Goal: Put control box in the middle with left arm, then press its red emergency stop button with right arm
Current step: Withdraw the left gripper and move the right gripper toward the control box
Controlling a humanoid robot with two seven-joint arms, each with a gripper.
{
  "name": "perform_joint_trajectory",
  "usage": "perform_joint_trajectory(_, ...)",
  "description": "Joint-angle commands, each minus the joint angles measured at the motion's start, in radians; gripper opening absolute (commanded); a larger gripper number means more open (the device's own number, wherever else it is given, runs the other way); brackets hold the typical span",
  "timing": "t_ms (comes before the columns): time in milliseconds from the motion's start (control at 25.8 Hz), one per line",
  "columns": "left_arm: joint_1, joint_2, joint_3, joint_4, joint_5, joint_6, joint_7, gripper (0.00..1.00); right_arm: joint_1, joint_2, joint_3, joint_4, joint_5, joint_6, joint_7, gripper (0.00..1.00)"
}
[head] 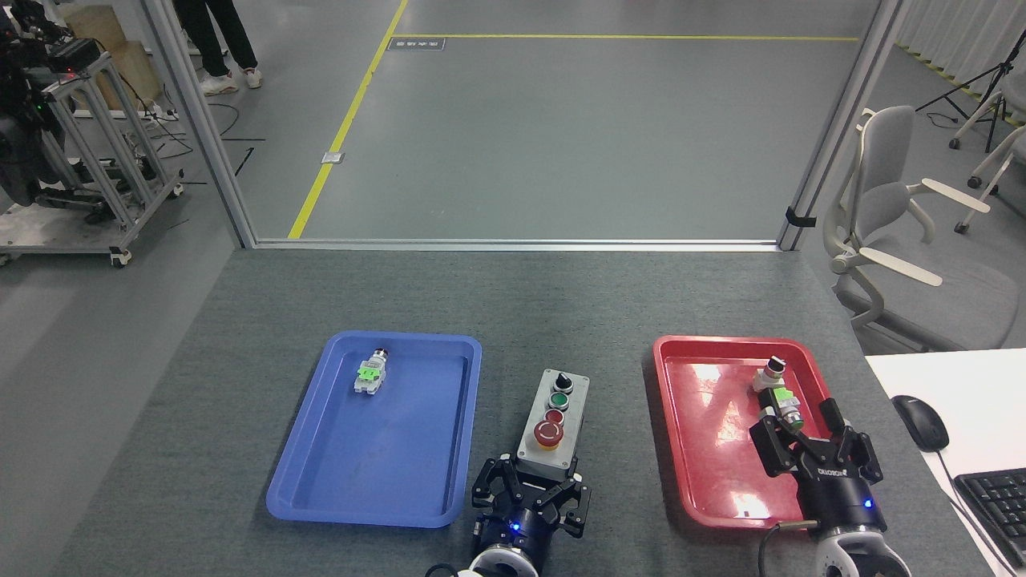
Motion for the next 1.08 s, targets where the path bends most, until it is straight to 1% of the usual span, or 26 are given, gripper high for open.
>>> perform_joint_trajectory(0, 0.001, 0.001, -0.001, 0.008, 0.043, -0.016, 0.069, 0.99, 0.000, -0.002, 0.000, 0.002, 0.000, 0.001, 0.000, 0.99)
perform_joint_trajectory(232, 0.017, 0.000, 0.005, -0.009, 0.037, 0.001, 0.078, 0.99, -0.002, -0.002, 0.000, 0.002, 0.000, 0.000, -0.001, 0.99)
perform_joint_trajectory(310, 0.041, 0.001, 0.008, -0.046, 0.034, 0.012, 0.077, 0.99, -0.003, -0.003, 0.000, 0.002, 0.000, 0.000, -0.001, 0.96)
perform_joint_trajectory(349, 0.061, 0.001, 0.008, -0.078, 0.029, 0.036, 0.074, 0.99, -0.005, -0.003, 0.000, 0.002, 0.000, 0.000, -0.001, 0.91)
perform_joint_trajectory(387, 0.075, 0.003, 0.009, -0.107, 0.021, 0.062, 0.072, 0.99, -0.006, -0.005, 0.000, 0.002, 0.000, 0.000, -0.001, 0.84)
perform_joint_trajectory(426, 0.087, 0.009, 0.017, -0.138, 0.008, 0.093, 0.068, 0.99, -0.009, -0.006, 0.000, 0.002, 0.000, -0.002, -0.003, 0.75)
perform_joint_trajectory(465, 0.102, 0.021, 0.032, -0.167, -0.012, 0.118, 0.064, 0.99, -0.014, -0.006, 0.000, 0.002, 0.000, -0.006, -0.003, 0.61)
perform_joint_trajectory(504, 0.124, 0.034, 0.052, -0.193, -0.029, 0.138, 0.060, 0.99, -0.015, -0.008, 0.002, 0.002, 0.000, -0.017, -0.009, 0.44)
perform_joint_trajectory(542, 0.145, 0.041, 0.072, -0.216, -0.046, 0.148, 0.055, 0.99, -0.018, -0.013, 0.005, 0.002, 0.000, -0.042, -0.017, 0.24)
perform_joint_trajectory(581, 0.165, 0.044, 0.086, -0.239, -0.064, 0.153, 0.052, 0.99, -0.028, -0.023, 0.015, 0.002, 0.000, -0.094, -0.023, 0.00)
perform_joint_trajectory(658, 0.193, 0.052, 0.106, -0.273, -0.103, 0.161, 0.049, 0.99, -0.066, -0.025, 0.084, 0.005, 0.004, -0.232, -0.023, 0.00)
perform_joint_trajectory(736, 0.202, 0.058, 0.121, -0.297, -0.126, 0.161, 0.049, 0.99, -0.087, -0.026, 0.152, 0.008, 0.007, -0.299, -0.018, 0.00)
perform_joint_trajectory(813, 0.208, 0.072, 0.138, -0.319, -0.135, 0.161, 0.049, 0.99, -0.109, -0.026, 0.219, 0.009, 0.020, -0.293, -0.014, 0.00)
perform_joint_trajectory(891, 0.216, 0.098, 0.164, -0.336, -0.138, 0.161, 0.049, 0.99, -0.149, -0.026, 0.318, 0.015, 0.042, -0.266, 0.006, 0.00)
perform_joint_trajectory(968, 0.216, 0.136, 0.190, -0.351, -0.137, 0.159, 0.049, 0.99, -0.178, -0.014, 0.400, 0.048, 0.065, -0.189, 0.041, 0.00)
perform_joint_trajectory(1046, 0.216, 0.179, 0.220, -0.369, -0.133, 0.155, 0.049, 0.99, -0.207, 0.006, 0.483, 0.090, 0.070, -0.102, 0.080, 0.00)
